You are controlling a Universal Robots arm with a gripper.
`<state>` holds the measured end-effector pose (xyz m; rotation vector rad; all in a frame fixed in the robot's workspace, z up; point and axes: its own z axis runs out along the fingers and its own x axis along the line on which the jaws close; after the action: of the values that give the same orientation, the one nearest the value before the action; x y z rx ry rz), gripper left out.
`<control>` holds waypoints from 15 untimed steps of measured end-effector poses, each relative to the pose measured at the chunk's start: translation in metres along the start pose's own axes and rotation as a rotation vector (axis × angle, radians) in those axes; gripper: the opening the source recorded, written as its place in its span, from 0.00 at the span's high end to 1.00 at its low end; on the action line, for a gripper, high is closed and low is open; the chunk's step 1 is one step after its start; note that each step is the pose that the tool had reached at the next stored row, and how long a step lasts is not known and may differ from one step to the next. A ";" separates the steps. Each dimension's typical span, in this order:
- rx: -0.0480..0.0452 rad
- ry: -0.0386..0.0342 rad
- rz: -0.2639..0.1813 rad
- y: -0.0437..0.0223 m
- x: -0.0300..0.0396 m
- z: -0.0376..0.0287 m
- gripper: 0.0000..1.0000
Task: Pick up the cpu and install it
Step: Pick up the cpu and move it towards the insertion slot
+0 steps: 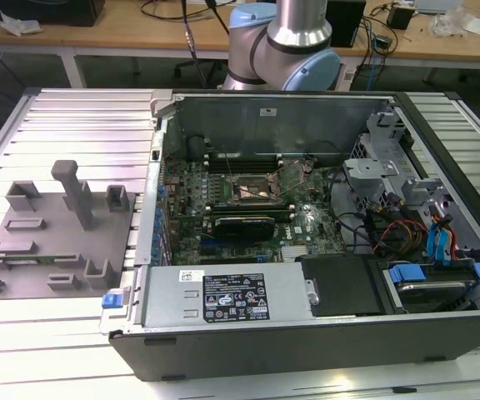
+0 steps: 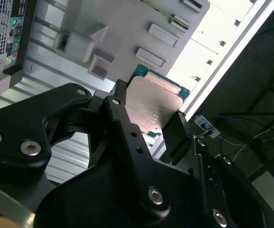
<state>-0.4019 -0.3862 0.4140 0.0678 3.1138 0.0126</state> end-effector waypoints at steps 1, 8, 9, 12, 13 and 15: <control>0.0000 0.0000 0.000 0.0001 -0.0014 0.0000 0.45; 0.0001 0.0000 0.000 0.0006 -0.0136 0.0004 0.45; 0.0001 0.0000 0.000 0.0008 -0.0167 0.0004 0.45; 0.0000 -0.0001 0.000 0.0010 -0.0221 0.0006 0.45; 0.0000 -0.0001 0.000 0.0011 -0.0238 0.0007 0.45; -0.0001 -0.0002 0.000 0.0012 -0.0271 0.0008 0.45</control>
<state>-0.3748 -0.3861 0.4139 0.0678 3.1136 0.0127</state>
